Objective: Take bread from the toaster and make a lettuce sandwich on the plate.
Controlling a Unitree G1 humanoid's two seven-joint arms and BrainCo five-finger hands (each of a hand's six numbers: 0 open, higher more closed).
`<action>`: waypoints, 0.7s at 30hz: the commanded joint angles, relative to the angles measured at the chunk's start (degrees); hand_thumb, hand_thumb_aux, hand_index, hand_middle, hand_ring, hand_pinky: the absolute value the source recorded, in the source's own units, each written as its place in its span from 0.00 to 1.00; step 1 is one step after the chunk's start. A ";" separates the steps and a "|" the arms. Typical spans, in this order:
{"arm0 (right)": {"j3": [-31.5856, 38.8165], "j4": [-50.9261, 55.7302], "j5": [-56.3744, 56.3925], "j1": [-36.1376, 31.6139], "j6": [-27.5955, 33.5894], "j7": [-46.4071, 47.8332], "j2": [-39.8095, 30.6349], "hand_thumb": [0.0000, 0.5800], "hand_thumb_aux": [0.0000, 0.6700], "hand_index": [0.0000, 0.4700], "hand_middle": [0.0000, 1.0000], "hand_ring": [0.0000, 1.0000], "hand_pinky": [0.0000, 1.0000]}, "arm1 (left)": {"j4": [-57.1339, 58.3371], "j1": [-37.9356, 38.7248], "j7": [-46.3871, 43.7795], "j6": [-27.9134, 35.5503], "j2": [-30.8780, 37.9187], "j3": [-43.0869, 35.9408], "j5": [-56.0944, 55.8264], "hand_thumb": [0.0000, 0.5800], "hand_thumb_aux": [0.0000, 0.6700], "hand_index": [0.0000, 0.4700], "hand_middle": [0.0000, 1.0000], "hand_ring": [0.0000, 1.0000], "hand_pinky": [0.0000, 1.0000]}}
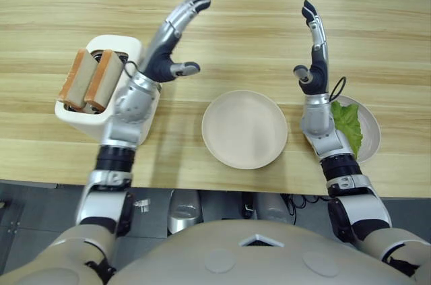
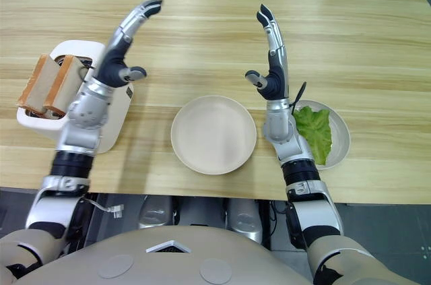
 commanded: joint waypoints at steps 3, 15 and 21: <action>-0.16 -0.27 -0.92 0.11 1.19 -0.10 0.51 0.00 0.00 0.00 0.00 0.00 0.00 | -10.72 5.67 -8.36 16.34 11.64 8.75 -3.97 0.00 0.00 0.00 0.00 0.00 0.00; -1.80 -0.75 -1.74 1.57 1.92 -1.39 -0.93 0.00 0.00 0.00 0.00 0.00 0.00 | 0.64 13.23 -9.17 20.98 27.66 15.60 1.97 0.00 0.00 0.00 0.00 0.00 0.00; -1.63 -0.05 -1.79 1.24 1.99 -1.59 -1.33 0.00 0.00 0.00 0.00 0.00 0.00 | 12.24 12.32 -3.82 17.60 30.69 13.12 6.95 0.00 0.00 0.00 0.00 0.00 0.00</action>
